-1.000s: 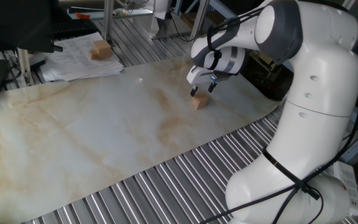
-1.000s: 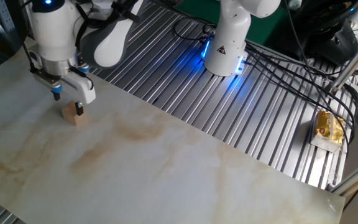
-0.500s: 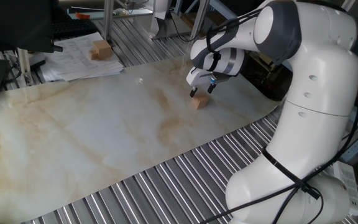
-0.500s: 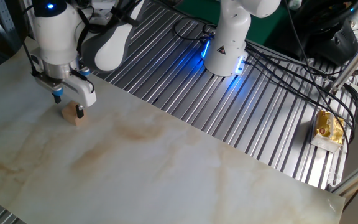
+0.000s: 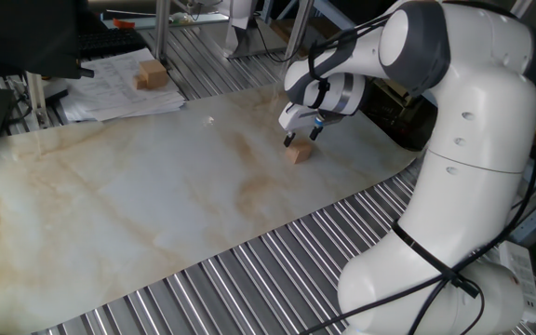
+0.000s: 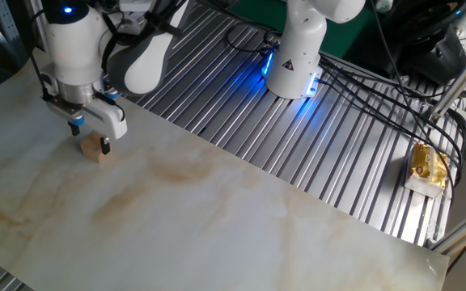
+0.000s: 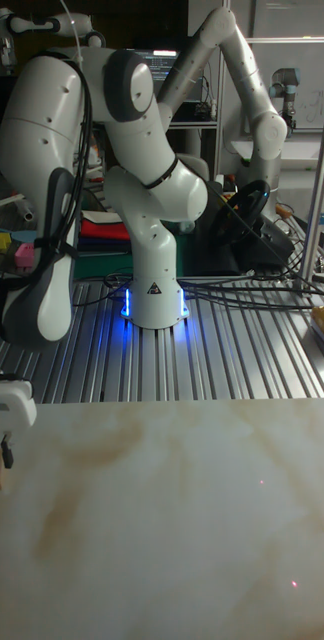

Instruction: Pick up the small block on the left and move it to the right

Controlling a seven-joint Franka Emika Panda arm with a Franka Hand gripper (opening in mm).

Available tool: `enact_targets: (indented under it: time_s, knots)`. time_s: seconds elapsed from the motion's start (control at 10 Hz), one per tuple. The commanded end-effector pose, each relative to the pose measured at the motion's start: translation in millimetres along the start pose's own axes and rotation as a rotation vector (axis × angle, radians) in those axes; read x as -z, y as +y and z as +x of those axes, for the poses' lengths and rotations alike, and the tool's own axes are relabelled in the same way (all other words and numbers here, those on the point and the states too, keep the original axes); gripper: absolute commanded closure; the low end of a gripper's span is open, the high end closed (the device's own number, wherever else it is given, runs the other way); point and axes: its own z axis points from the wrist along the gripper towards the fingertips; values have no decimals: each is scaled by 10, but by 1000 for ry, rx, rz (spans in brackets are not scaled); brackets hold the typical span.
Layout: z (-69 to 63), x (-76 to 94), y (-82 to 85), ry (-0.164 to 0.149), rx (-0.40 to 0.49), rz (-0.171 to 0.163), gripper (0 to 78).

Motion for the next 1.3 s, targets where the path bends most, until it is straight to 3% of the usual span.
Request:
enact_targets:
  time_s: [0.1, 0.4, 1.3]
  knots:
    - [-1, -11, 6, 2, -9, 3, 2]
    - [8, -104, 5, -3, -8, 2, 2]
    - [29, -116, 19, -5, -27, 2, 2]
